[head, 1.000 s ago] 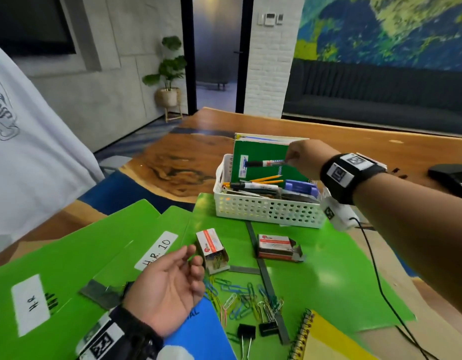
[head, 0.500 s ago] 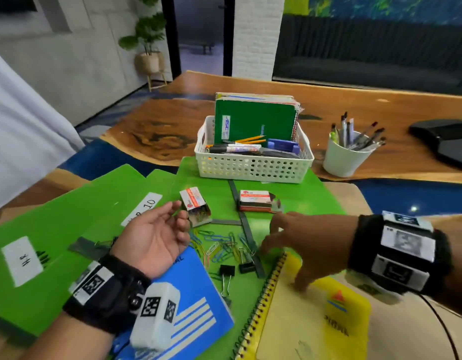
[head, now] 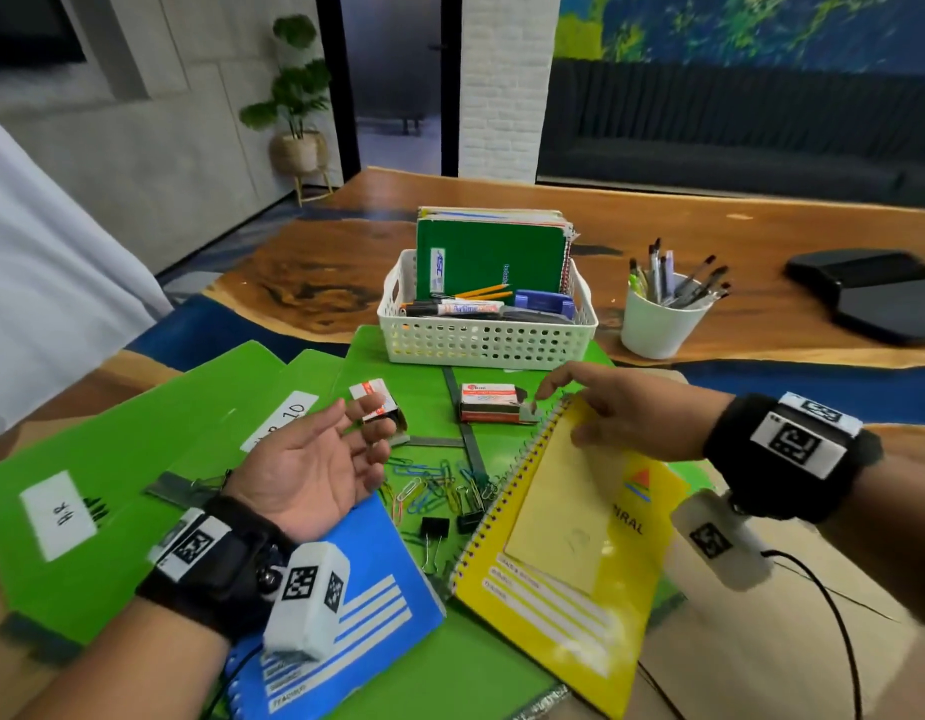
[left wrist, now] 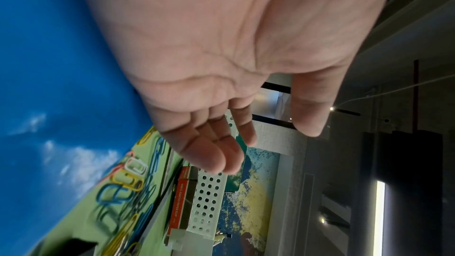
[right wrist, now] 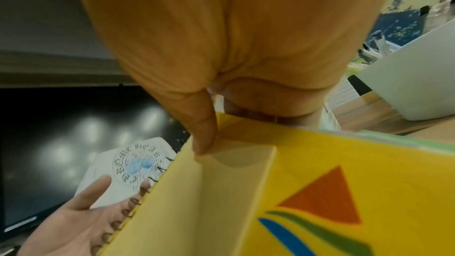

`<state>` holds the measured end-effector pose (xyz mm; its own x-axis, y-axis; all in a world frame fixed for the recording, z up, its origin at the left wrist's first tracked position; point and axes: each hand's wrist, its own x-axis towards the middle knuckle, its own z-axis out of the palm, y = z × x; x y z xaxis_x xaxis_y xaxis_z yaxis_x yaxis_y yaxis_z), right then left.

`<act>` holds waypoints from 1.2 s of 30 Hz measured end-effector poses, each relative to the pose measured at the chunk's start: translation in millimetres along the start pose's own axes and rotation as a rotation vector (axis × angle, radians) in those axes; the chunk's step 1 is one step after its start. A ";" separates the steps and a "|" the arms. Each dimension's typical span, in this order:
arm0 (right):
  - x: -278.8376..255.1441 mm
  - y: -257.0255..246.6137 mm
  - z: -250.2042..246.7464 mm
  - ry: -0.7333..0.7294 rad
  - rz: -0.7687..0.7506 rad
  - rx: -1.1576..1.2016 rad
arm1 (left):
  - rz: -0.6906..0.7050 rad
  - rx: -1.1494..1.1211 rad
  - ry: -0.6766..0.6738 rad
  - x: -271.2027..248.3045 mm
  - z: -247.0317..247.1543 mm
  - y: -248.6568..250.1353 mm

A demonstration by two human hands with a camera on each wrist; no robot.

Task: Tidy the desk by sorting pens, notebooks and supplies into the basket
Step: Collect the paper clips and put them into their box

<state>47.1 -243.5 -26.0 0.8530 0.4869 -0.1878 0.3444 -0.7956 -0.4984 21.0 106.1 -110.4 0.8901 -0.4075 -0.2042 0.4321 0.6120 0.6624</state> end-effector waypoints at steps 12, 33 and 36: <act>10.9 -6.6 37.0 -0.159 -0.078 -0.565 | -0.056 0.376 -0.028 8.3 52.9 -21.0; 82.8 -12.4 -16.8 0.453 -0.051 0.045 | 0.415 1.503 0.313 81.5 99.6 79.8; 91.7 8.4 -22.9 0.333 0.163 -0.088 | 0.534 1.737 0.550 114.3 94.4 120.9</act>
<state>137.3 -213.8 -28.0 0.9752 0.2188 0.0341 0.2135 -0.8882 -0.4069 161.4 69.5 14.3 0.9551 0.0133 0.2961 -0.1575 -0.8236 0.5448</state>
